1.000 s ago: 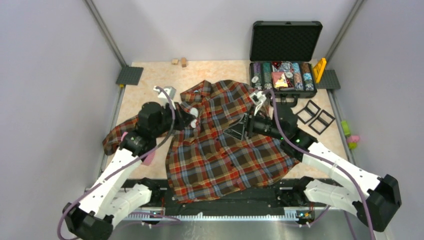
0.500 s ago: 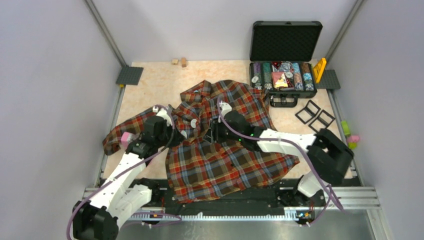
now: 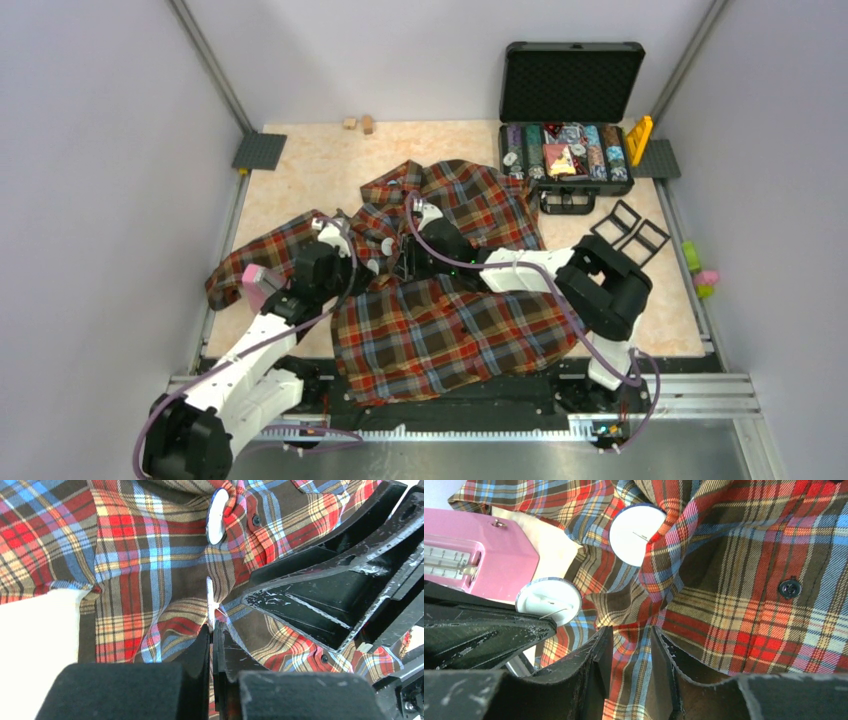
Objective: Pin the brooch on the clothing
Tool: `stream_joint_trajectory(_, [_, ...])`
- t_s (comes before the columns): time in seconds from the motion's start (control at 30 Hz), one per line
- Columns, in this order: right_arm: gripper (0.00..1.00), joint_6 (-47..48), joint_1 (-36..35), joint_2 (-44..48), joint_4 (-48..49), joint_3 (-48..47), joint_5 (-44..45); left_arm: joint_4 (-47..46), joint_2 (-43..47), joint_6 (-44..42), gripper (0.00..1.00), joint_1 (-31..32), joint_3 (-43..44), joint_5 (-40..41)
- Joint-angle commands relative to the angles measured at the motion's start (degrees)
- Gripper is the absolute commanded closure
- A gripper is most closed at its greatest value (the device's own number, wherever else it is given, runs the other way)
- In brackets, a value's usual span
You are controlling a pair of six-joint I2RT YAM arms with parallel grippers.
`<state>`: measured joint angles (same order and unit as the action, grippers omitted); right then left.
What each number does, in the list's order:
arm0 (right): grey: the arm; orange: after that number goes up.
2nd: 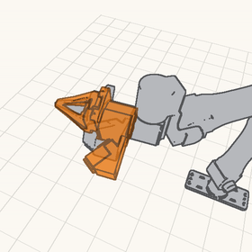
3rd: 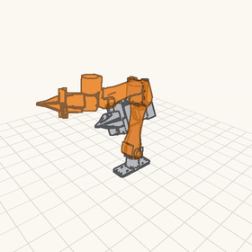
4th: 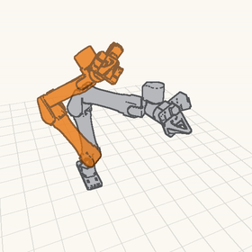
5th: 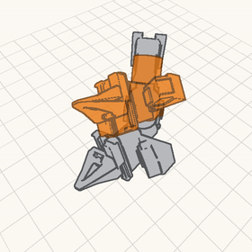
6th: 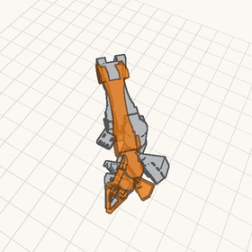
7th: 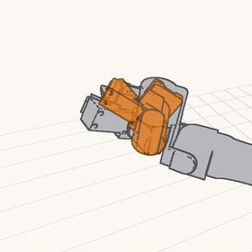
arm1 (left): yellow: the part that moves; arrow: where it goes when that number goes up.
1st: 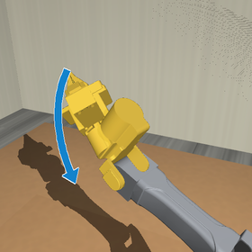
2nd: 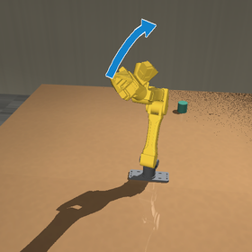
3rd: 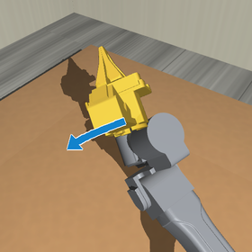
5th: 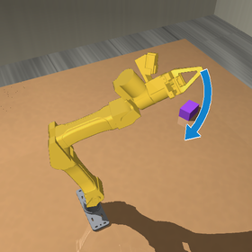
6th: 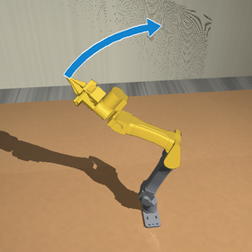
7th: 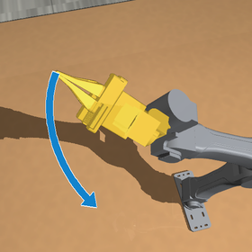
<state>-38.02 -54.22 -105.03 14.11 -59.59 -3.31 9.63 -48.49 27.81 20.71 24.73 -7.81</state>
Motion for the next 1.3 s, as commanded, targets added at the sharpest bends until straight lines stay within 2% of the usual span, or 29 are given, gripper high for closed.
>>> stream_joint_trajectory(0.0, [0.65, 0.8, -0.4, -1.4, 0.5, -4.2, 4.5, -7.2, -2.1, -2.9, 1.00, 0.4, 0.2, 0.1])
stream_joint_trajectory(0.23, [0.67, 0.8, -0.4, -2.2, -1.4, -4.6, 8.1, -10.0, -5.8, -4.6, 1.00, 0.6, 1.0, -0.5])
stream_joint_trajectory(0.43, [0.73, 0.6, 0.0, -3.5, 0.5, -4.7, 5.5, -11.7, -8.9, -5.0, 1.00, 0.6, 1.5, -0.2])
stream_joint_trajectory(0.53, [0.85, 1.2, 0.2, -3.6, 1.5, -4.8, 4.5, -12.2, -10.2, -5.4, 1.00, 0.6, 1.7, 0.3])
stream_joint_trajectory(0.63, [1.00, 1.9, 0.4, -3.3, 2.1, -4.6, 3.9, -12.5, -11.4, -5.7, 1.00, 0.6, 2.1, 0.4])
stream_joint_trajectory(1.27, [1.00, 4.7, 0.4, 1.0, 6.9, -1.5, -3.6, -13.8, -17.5, -4.6, 1.00, 2.4, 4.7, 3.2])
